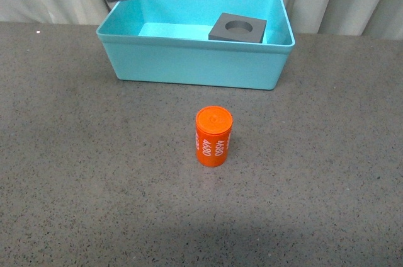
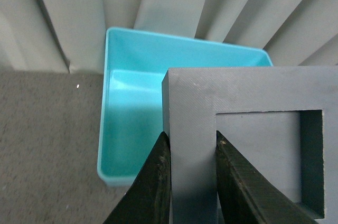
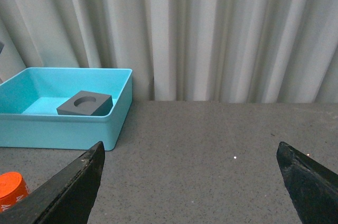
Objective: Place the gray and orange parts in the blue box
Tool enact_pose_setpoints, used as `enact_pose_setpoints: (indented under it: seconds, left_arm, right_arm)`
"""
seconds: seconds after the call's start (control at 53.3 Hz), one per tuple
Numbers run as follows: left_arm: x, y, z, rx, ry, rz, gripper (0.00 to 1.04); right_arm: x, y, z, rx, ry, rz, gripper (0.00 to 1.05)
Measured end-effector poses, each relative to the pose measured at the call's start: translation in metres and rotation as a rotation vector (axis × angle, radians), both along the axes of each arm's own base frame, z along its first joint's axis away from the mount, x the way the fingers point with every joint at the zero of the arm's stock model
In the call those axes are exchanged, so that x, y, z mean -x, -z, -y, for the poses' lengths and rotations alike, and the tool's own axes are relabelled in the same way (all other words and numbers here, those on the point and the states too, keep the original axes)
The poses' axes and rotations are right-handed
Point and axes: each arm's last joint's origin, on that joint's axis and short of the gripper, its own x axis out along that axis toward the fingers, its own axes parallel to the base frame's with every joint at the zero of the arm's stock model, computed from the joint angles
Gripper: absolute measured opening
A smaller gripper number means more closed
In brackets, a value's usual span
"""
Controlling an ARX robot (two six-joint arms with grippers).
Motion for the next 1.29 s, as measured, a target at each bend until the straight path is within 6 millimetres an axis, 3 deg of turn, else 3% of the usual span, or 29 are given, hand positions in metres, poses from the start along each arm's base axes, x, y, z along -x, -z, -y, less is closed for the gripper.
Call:
enact_pose_setpoints:
  seconds: [0.15, 0.338, 0.657, 0.976, 1.295]
  left_arm:
    - [-0.032, 0.001, 0.009, 0.002, -0.012, 0.025, 0.18]
    - [-0.07, 0.03, 0.013, -0.023, -0.017, -0.007, 0.18]
    - [-0.108, 0.062, 0.007, -0.082, -0.037, -0.078, 0.18]
    - [-0.132, 0.085, 0.01, -0.132, -0.076, -0.19, 0.18]
    - [-0.143, 0.091, 0.022, -0.189, -0.046, -0.297, 0.18]
  right_arm:
    - [0.0, 0.0, 0.0, 0.0, 0.0, 0.0, 0.95]
    - [0.0, 0.0, 0.0, 0.0, 0.0, 0.0, 0.95]
    - [0.0, 0.0, 0.0, 0.0, 0.0, 0.0, 0.95]
    - [0.0, 0.0, 0.0, 0.0, 0.0, 0.0, 0.95]
    - [0.0, 0.0, 0.0, 0.0, 0.0, 0.0, 0.95]
